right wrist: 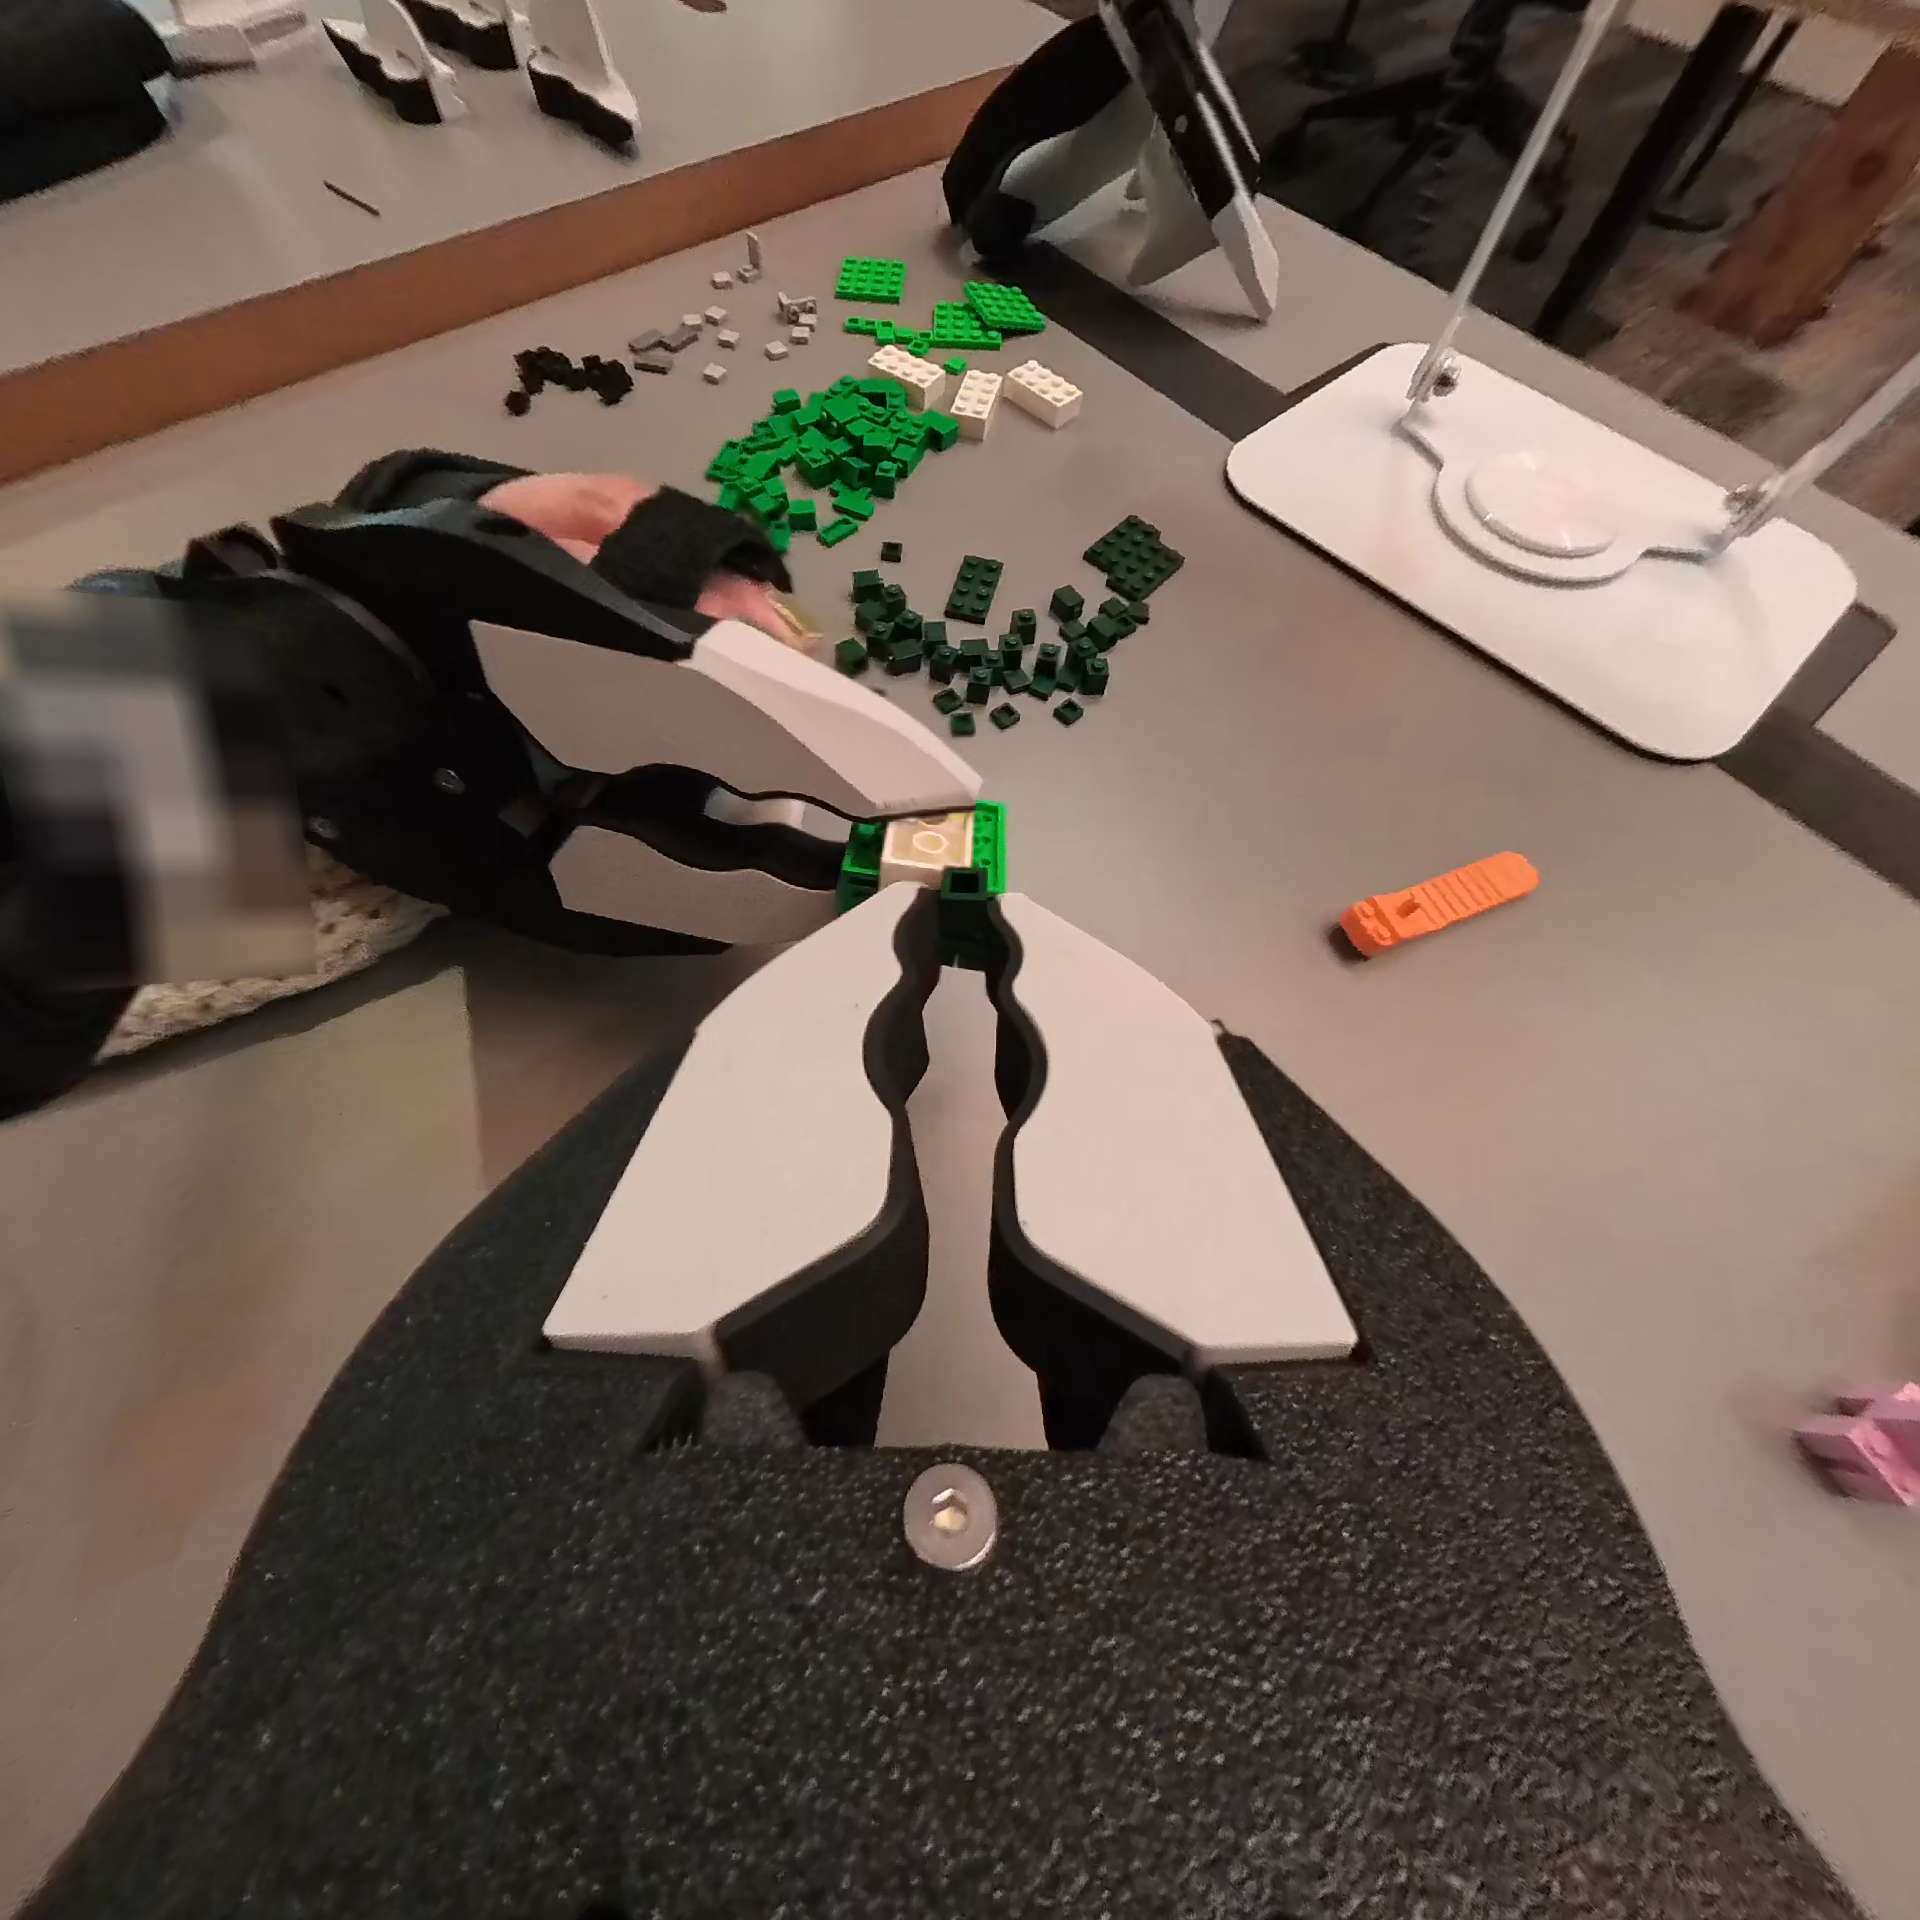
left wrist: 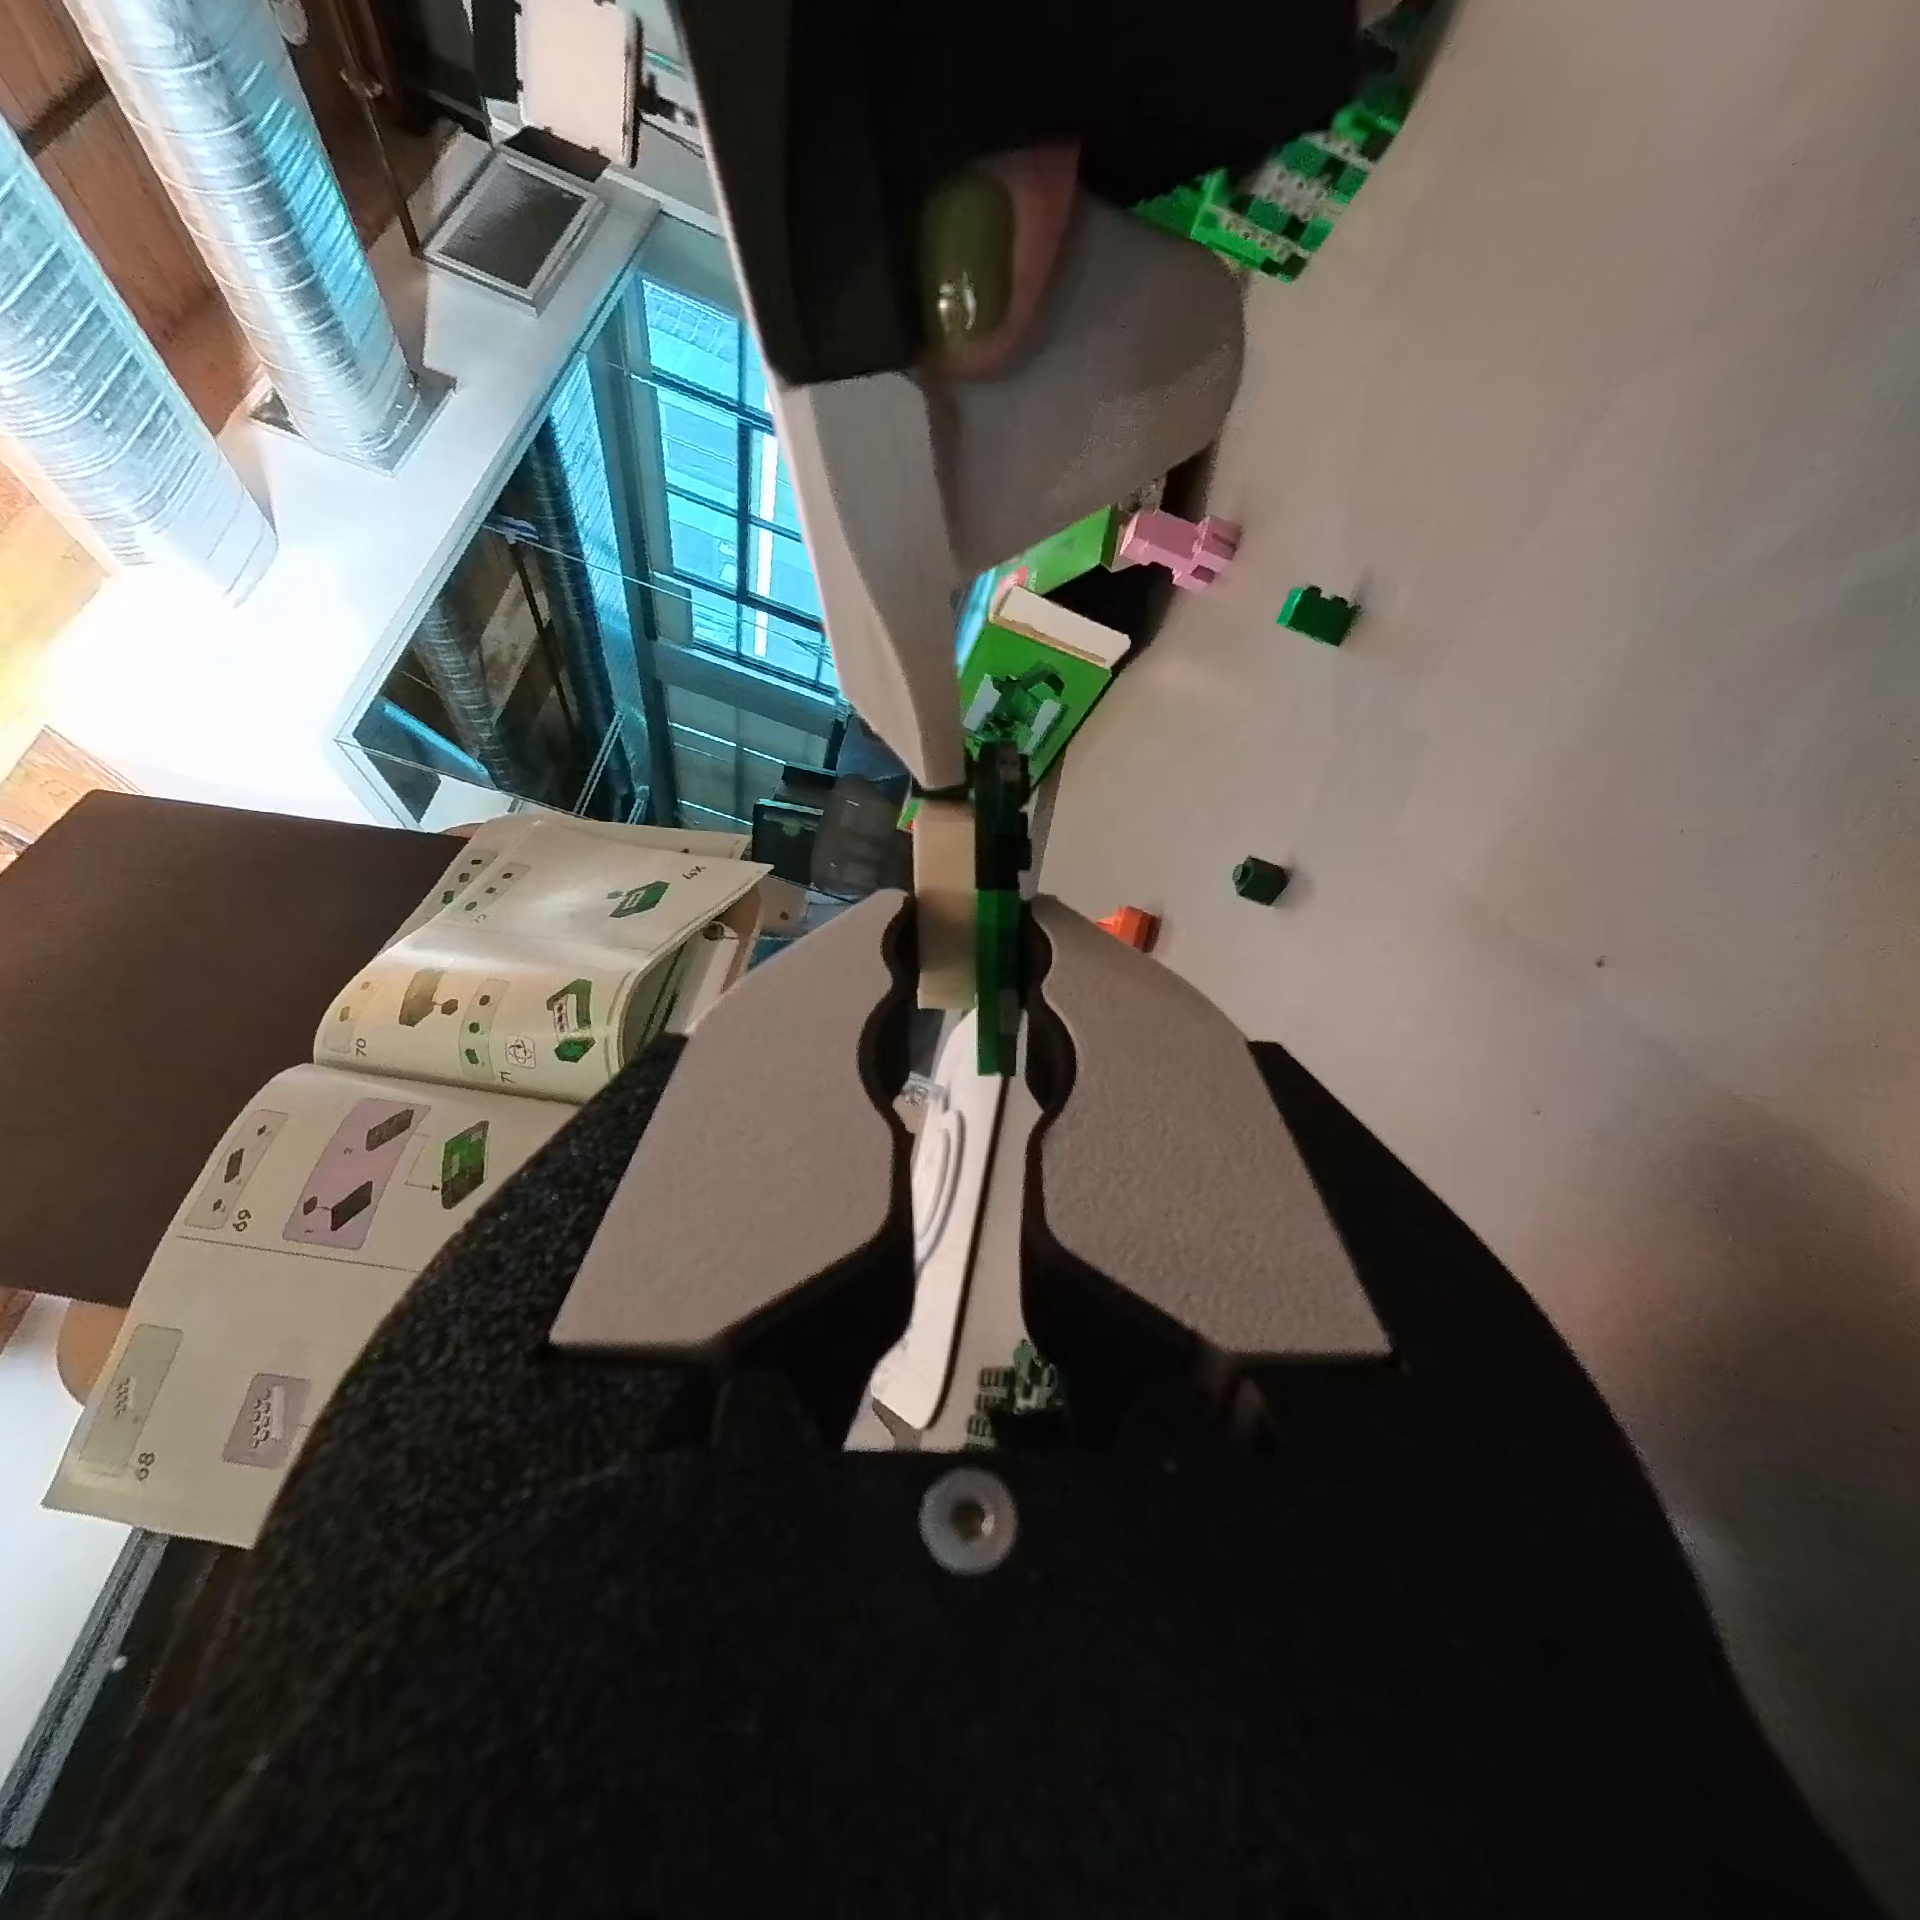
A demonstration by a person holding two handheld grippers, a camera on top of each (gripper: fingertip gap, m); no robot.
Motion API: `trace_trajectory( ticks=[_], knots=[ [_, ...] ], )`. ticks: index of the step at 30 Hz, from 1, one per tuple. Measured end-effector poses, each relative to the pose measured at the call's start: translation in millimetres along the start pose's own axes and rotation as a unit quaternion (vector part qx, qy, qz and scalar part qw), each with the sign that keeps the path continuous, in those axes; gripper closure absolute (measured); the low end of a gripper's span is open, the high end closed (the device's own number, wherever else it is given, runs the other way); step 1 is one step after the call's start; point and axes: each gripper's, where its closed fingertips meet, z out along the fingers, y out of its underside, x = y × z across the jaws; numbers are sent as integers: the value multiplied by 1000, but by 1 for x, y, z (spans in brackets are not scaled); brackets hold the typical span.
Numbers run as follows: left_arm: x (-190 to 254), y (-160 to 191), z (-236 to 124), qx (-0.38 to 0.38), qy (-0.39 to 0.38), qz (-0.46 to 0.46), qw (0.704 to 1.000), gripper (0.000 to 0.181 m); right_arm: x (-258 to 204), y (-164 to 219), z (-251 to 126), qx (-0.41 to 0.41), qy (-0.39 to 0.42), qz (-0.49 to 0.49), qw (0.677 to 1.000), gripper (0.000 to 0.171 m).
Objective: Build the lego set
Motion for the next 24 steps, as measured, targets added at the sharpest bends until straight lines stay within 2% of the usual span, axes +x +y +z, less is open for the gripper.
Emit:
trace_trajectory(
  ticks=[10,16,24],
  knots=[
    [4,-3,1,1,5,24,1000,165,5,0,-6,24,-109,170,979,164],
    [5,-3,1,1,7,24,1000,165,4,6,-4,4,-114,170,979,164],
    [8,-4,2,-1,11,34,999,165,2,10,0,-24,-77,102,991,164]
  ],
)
